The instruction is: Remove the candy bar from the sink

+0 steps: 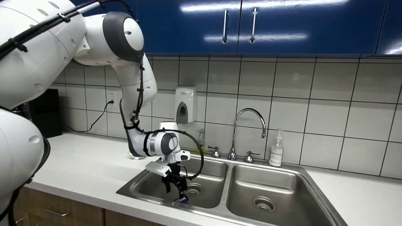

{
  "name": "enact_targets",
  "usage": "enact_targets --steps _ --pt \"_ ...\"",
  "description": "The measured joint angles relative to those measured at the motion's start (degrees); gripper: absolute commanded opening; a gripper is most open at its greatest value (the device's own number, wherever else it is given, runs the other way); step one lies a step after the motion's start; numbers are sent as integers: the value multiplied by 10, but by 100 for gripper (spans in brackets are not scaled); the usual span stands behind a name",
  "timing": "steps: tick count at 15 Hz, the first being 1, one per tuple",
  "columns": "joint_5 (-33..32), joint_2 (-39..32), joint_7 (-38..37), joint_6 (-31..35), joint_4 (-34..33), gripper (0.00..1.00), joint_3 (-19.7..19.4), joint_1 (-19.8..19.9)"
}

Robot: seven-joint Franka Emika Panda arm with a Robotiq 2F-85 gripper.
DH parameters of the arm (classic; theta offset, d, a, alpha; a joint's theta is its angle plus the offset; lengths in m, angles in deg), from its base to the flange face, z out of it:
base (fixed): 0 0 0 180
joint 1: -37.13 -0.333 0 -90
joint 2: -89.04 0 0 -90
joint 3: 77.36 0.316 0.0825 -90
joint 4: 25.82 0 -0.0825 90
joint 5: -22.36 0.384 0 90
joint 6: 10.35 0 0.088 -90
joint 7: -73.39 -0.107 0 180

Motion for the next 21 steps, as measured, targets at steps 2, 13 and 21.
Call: enact_targets --steps 2,13,21 --pt "0 0 0 0 0 100 0 0" --pt "0 -6 0 0 1 100 -4 -3" --pt "12 -21 0 12 1 100 -4 -3"
